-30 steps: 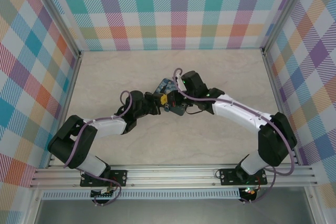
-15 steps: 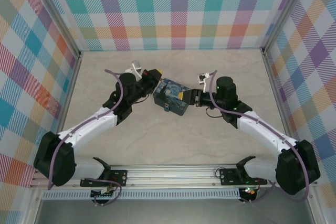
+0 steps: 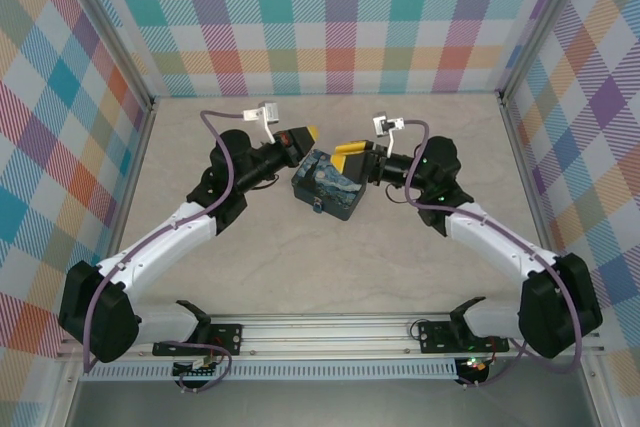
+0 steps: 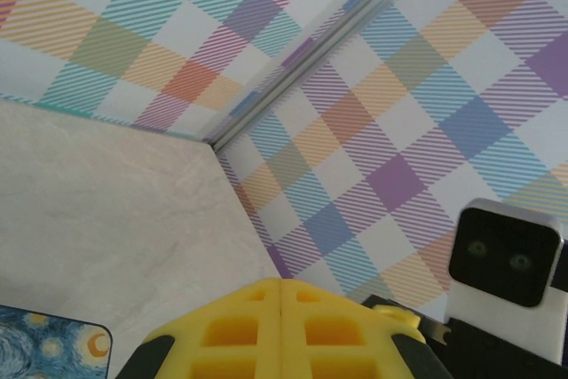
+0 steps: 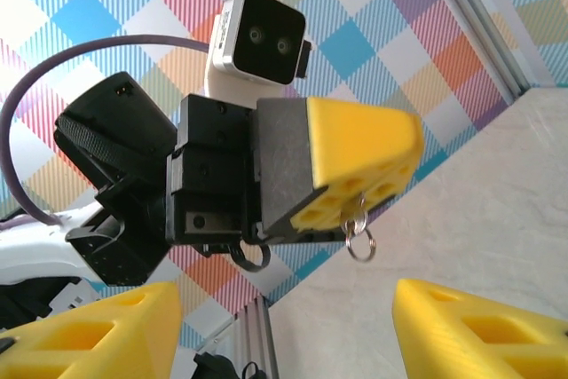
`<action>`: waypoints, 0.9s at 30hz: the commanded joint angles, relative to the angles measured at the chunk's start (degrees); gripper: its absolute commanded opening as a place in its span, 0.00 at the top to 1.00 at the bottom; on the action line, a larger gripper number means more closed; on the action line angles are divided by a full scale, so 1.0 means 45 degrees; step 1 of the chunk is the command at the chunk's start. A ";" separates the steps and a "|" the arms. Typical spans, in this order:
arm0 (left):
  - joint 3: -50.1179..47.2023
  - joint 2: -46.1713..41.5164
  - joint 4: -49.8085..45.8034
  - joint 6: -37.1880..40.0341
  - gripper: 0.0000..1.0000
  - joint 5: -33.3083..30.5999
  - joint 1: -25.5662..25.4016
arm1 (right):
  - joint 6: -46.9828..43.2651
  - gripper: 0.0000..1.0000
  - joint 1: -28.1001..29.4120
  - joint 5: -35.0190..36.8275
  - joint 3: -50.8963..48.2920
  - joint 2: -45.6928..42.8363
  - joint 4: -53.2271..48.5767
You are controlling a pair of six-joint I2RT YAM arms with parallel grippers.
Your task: Unlock the padlock with the key
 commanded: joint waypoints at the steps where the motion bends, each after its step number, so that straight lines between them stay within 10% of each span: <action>1: 0.0339 -0.0279 0.0886 0.0049 1.00 0.0479 -0.0079 | 0.0688 0.36 0.0148 -0.0118 0.0305 0.0591 0.1702; 27: 0.0379 0.0066 0.1568 -0.0773 1.00 0.0626 -0.0177 | 0.1308 0.62 0.0813 0.0378 0.1694 0.2500 0.1895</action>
